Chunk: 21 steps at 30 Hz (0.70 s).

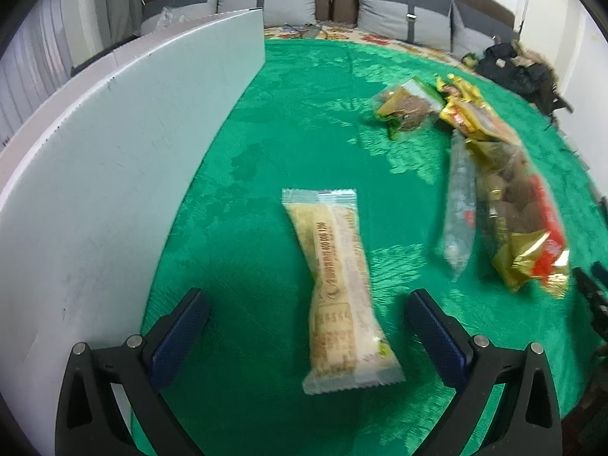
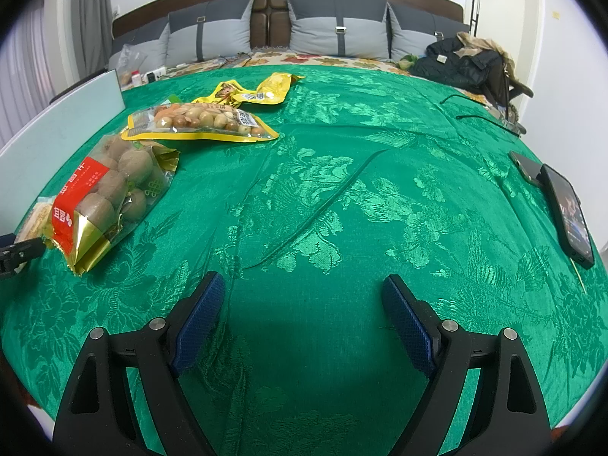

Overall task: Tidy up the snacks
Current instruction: 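Grasp the wafer bar with the left gripper while the right gripper grasps the red-labelled bag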

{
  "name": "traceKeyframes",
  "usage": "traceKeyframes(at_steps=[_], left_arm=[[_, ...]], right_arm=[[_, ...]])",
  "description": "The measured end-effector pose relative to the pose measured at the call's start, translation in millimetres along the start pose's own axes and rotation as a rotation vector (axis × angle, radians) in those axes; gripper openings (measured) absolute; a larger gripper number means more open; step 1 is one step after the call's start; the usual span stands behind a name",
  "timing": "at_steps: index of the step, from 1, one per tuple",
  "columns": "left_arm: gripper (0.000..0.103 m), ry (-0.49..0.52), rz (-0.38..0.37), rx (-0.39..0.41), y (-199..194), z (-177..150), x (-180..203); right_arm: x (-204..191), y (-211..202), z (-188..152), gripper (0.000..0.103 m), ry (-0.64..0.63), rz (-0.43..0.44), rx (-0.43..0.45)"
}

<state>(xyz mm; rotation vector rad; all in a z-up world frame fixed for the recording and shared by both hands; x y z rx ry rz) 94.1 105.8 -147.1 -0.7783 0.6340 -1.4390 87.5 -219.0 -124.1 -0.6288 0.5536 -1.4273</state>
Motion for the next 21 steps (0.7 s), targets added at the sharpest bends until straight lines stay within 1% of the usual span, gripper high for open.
traceKeyframes(at_steps=[1,3,4,6,9,11,14,16,18,19,20,21], left_arm=[[0.100,-0.013,-0.021,0.003,-2,1,0],[0.093,-0.025,-0.046,0.007,-4,3,-1],[0.091,-0.020,-0.046,0.007,-4,4,-2],[0.082,-0.013,-0.043,0.007,-4,6,-3],[0.073,-0.016,-0.050,0.006,-4,8,-6],[0.069,0.001,-0.047,0.006,-4,9,-5],[0.065,0.063,-0.032,0.007,-3,7,6],[0.055,0.111,-0.011,0.015,-4,4,14],[0.031,0.138,-0.021,0.029,-6,3,20],[0.027,0.150,-0.021,0.033,-7,3,22],[0.025,0.160,-0.018,0.039,-7,2,24],[0.025,0.162,-0.016,0.044,-8,2,23]], right_arm=[[0,1,-1,0.087,-0.001,0.000,0.000],[0,1,-1,0.087,-0.001,0.000,0.000],[0,0,0,0.087,-0.001,0.000,0.000],[0,1,-1,0.087,-0.001,0.000,0.000],[0,0,0,0.087,-0.001,0.000,0.000],[0,0,-1,0.087,0.000,0.001,0.000],[0,0,-1,0.087,0.000,0.001,0.000],[1,0,0,0.088,0.003,0.003,-0.001],[2,0,1,0.089,0.003,0.011,-0.009],[2,0,5,0.088,0.011,0.019,-0.040],[4,0,9,0.087,0.036,0.018,-0.064],[3,-5,17,0.087,0.089,0.042,-0.071]])
Point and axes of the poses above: each gripper's, at about its wrist camera, not at the fingertips, and y roughly the way its jaws point, x to its right, z to its top, the point moved 4 cm from there along y, roughly the way its jaws point, and after that the axes turned 4 degrees about x, right-handed, at the moved point
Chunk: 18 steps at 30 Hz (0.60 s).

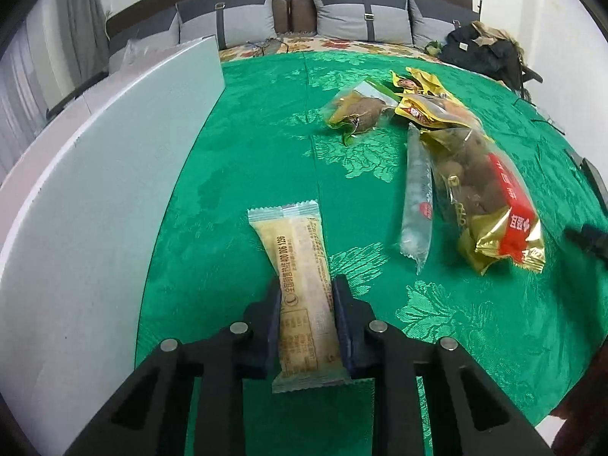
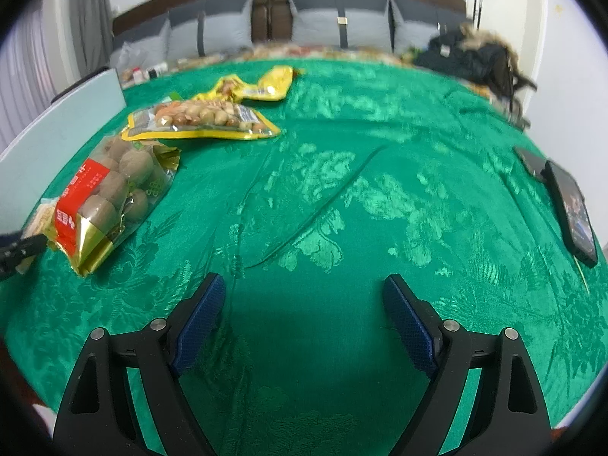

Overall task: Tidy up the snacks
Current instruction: 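Grasp the wafer bar with the left gripper while the right gripper grasps the red-labelled bag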

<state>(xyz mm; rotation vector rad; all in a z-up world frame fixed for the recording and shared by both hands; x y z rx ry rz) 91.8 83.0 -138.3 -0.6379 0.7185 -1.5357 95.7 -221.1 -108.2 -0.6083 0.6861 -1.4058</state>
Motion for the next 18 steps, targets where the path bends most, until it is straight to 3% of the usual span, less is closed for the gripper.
traceKeyframes(at_steps=[3,6,9,14,15,16,18], left_arm=[[0.024,-0.019,-0.008,0.001,-1,-1,-3],[0.023,-0.025,-0.012,0.001,-2,-2,-5],[0.023,-0.031,-0.016,0.002,-5,-4,-5],[0.023,-0.072,-0.040,-0.008,-8,-6,-14],[0.023,-0.088,-0.050,-0.011,-9,-6,-16],[0.023,-0.108,-0.065,-0.013,-11,-5,-19],[0.023,-0.134,-0.093,-0.009,-14,-4,-22]], right_arm=[[-31,-24,28,0.087,0.082,0.149,0.042],[-81,-17,48,0.087,0.045,0.276,-0.056],[-121,13,61,0.087,-0.012,0.221,-0.173],[-136,49,61,0.083,-0.019,0.177,-0.287],[-130,49,60,0.075,0.008,0.177,-0.289],[-124,48,57,0.052,0.024,0.181,-0.295],[-110,38,56,0.049,0.074,0.218,-0.295]])
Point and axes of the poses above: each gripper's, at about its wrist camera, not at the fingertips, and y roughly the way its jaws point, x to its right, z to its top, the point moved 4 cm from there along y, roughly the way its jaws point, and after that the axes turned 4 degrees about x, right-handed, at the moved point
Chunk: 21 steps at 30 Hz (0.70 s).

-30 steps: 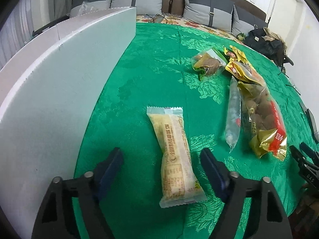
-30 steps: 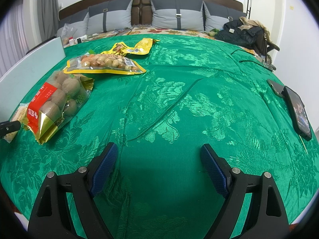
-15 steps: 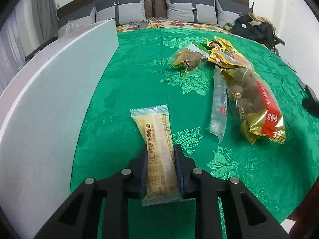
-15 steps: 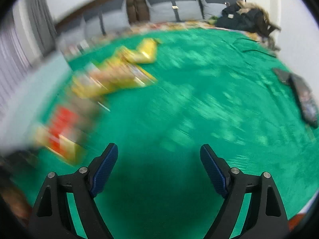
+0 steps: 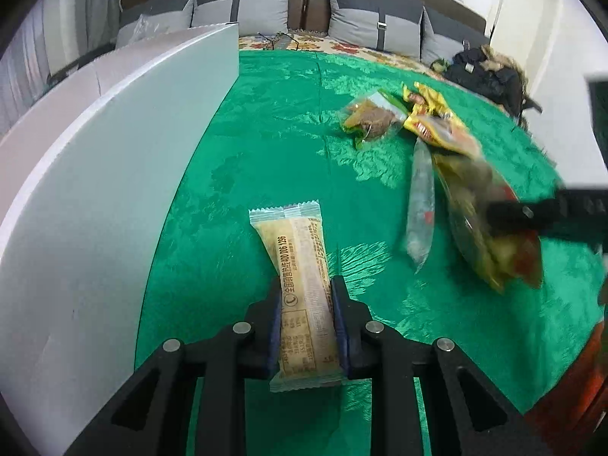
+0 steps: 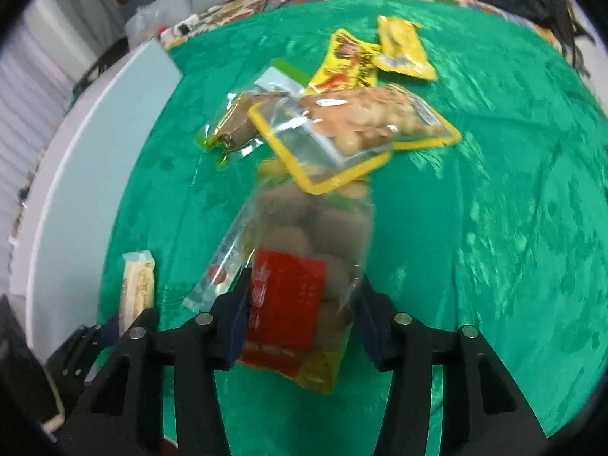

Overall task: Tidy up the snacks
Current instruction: 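Grasp the wafer bar with the left gripper while the right gripper grasps the red-labelled bag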

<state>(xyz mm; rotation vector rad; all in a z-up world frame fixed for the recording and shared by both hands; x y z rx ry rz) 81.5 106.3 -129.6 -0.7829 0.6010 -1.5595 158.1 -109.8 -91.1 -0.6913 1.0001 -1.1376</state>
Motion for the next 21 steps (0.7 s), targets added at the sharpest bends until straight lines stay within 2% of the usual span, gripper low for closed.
traceKeyframes(at_steps=[4,9,11,13,15,16,18,21], left_arm=[[0.023,-0.021,-0.050,0.006,-9,2,0],[0.023,-0.032,-0.085,-0.002,-13,0,5],[0.023,-0.024,-0.084,-0.002,-14,0,8],[0.023,-0.017,-0.079,-0.001,-15,0,9],[0.023,-0.008,-0.071,-0.001,-14,-1,12],[0.023,-0.005,-0.067,-0.003,-13,-1,12],[0.023,-0.002,-0.061,-0.005,-13,-2,14],[0.023,-0.002,-0.064,0.000,-15,-1,14]], right_arm=[[19,-40,-20,0.046,0.060,0.090,0.053],[44,-59,-42,0.046,0.142,0.098,0.088],[41,-58,-45,0.046,0.069,0.022,0.105],[34,-47,-52,0.048,-0.009,-0.037,0.068],[29,-29,-57,0.057,-0.067,-0.083,0.004],[25,-24,-59,0.066,-0.090,-0.108,-0.002],[18,-18,-55,0.070,-0.127,-0.118,0.017],[13,-22,-44,0.057,-0.139,-0.135,0.028]])
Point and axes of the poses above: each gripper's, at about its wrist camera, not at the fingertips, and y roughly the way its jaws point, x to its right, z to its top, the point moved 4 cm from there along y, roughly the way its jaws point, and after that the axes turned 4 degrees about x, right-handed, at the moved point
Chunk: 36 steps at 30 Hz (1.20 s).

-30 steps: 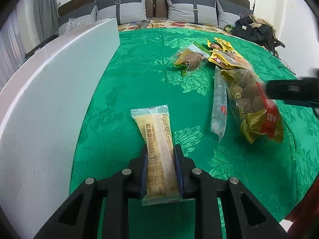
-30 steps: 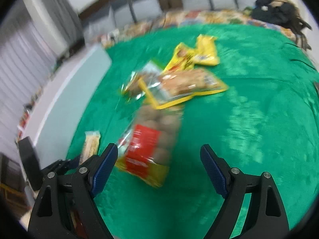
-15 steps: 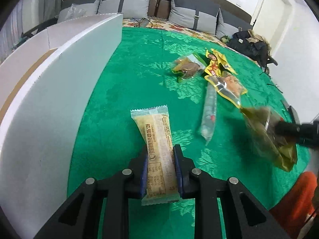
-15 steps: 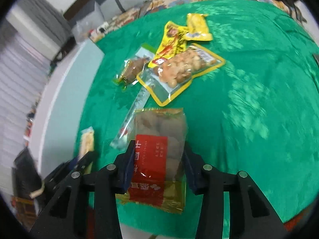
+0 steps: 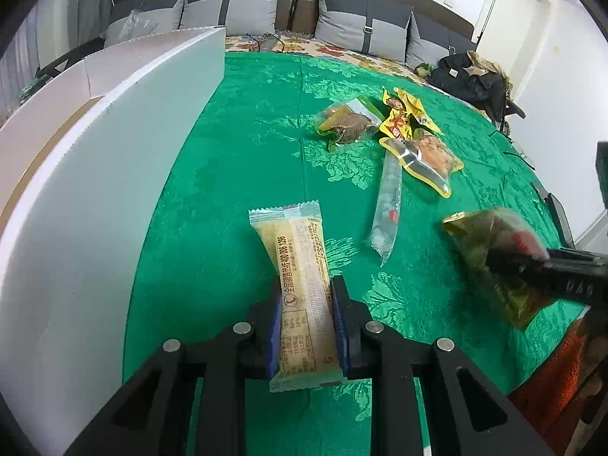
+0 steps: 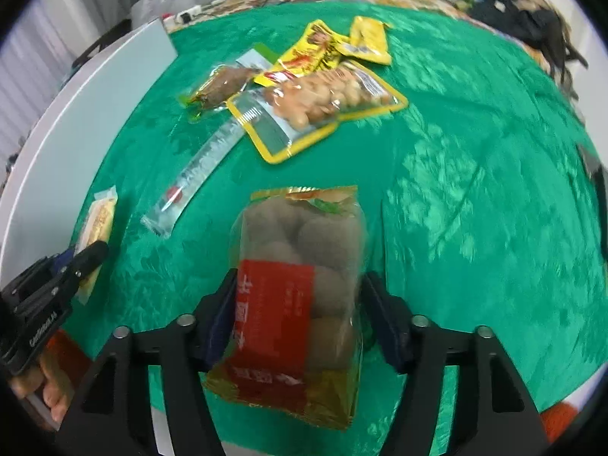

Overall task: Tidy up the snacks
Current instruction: 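Carry the wafer bar and red-labelled bag into the white box and release both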

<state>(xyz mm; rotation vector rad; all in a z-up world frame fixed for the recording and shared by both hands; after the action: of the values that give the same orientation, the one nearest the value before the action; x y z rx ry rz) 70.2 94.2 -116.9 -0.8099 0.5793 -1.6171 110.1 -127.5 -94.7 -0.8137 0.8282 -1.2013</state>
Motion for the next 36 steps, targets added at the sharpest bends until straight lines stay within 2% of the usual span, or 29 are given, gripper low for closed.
traceKeyframes(at_steps=[1,5,7,9,11,14,16,17,20,22,23,24,25,26,27,31,34,36], left_arm=[[0.023,-0.003,-0.005,0.003,-2,1,0],[0.023,-0.056,-0.067,0.017,-17,8,0],[0.023,-0.115,-0.130,0.024,-31,17,-1],[0.023,-0.172,-0.186,0.054,-53,32,-9],[0.023,-0.212,-0.201,0.110,-79,52,-26],[0.023,-0.262,-0.151,0.184,-111,79,-67],[0.023,-0.293,-0.079,0.214,-125,92,-104],[0.023,-0.309,-0.016,0.220,-130,97,-129],[0.023,-0.350,0.104,0.197,-131,94,-182],[0.023,-0.358,0.207,0.144,-124,83,-216],[0.027,-0.364,0.253,0.115,-120,76,-229],[0.041,-0.370,0.284,0.088,-113,69,-238],[0.053,-0.386,0.310,0.064,-110,60,-248],[0.075,-0.399,0.325,0.056,-110,53,-253],[0.087,-0.417,0.349,0.063,-112,44,-259],[0.089,-0.460,0.318,0.099,-115,27,-258],[0.089,-0.458,0.273,0.128,-125,35,-239],[0.089,-0.409,0.230,0.149,-129,49,-209]], right_arm=[[0,-4,0,0.053,0.009,0.007,0.008],[1,-32,3,0.052,0.060,0.095,0.076],[-7,-43,11,0.052,0.096,0.154,0.108],[-20,-59,24,0.052,0.109,0.208,0.153],[-43,-75,44,0.052,0.095,0.283,0.193],[-99,-98,76,0.052,0.017,0.399,0.232],[-140,-105,94,0.052,-0.039,0.473,0.236],[-170,-107,105,0.052,-0.079,0.519,0.231],[-241,-98,120,0.052,-0.176,0.577,0.213],[-278,-90,119,0.053,-0.222,0.585,0.205],[-299,-81,119,0.056,-0.243,0.598,0.188],[-312,-73,118,0.057,-0.258,0.598,0.169],[-324,-65,114,0.064,-0.275,0.585,0.146],[-332,-56,111,0.071,-0.286,0.559,0.129],[-334,-51,106,0.071,-0.294,0.540,0.125],[-308,-49,88,0.072,-0.319,0.476,0.166],[-257,-40,74,0.074,-0.334,0.365,0.212],[-213,-29,63,0.075,-0.338,0.263,0.243]])
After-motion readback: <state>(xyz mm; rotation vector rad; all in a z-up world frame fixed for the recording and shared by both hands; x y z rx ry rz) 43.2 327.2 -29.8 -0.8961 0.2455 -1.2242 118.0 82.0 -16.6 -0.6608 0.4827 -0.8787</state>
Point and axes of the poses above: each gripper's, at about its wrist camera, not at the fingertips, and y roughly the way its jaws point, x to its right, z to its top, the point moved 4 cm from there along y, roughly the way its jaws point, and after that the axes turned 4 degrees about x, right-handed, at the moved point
